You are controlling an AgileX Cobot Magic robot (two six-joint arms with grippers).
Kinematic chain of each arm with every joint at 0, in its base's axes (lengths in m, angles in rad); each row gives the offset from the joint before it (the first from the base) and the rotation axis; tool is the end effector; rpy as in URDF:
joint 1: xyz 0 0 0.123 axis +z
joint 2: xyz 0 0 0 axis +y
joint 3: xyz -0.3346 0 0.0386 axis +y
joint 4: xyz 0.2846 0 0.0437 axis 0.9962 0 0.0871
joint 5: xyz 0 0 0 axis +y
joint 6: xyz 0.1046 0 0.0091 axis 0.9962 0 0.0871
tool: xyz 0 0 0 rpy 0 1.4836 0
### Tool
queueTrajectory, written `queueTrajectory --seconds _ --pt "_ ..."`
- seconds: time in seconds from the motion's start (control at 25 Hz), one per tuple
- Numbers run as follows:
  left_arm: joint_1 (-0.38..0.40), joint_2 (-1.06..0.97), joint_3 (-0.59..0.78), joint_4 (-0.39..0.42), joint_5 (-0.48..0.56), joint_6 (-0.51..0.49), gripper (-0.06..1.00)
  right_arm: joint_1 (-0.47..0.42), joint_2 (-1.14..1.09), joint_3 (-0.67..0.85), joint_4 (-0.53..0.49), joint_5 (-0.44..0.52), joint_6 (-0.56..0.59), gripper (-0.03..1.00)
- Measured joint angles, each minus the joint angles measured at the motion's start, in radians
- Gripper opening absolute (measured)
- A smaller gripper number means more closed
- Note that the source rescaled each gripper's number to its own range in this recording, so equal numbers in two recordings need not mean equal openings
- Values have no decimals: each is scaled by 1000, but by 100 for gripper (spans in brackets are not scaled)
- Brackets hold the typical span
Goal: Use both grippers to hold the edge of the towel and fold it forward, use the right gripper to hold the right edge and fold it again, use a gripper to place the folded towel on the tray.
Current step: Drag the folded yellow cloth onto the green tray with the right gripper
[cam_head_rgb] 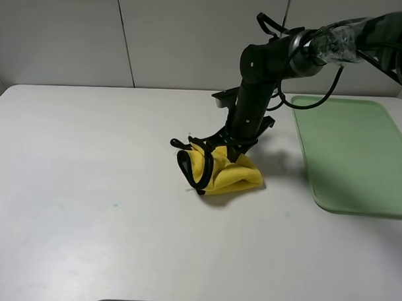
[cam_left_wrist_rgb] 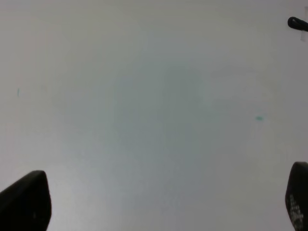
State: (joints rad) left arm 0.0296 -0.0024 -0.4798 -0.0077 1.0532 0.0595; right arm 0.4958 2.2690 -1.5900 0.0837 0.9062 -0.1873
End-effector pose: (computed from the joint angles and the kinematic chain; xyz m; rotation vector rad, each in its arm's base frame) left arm -0.0099 -0.0010 0.2826 0.0310 2.0547 0.0461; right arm 0.4377 0.2446 0.1053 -0.9592 2.9245 0.1203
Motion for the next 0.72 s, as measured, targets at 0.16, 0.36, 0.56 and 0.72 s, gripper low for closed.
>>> queueTrajectory --seconds 0.16,0.36,0.56,0.72 --pt "0 0 0 0 0 0 100 0 -30 -4 -53 4 0 11" --pt "0 0 0 0 0 0 100 -1 -57 -6 -136 19 19 11" --pt "0 0 0 0 0 0 100 -23 -80 -6 -179 23 37 11" --pt "0 0 0 0 0 0 100 -74 -86 -6 -185 23 37 11"
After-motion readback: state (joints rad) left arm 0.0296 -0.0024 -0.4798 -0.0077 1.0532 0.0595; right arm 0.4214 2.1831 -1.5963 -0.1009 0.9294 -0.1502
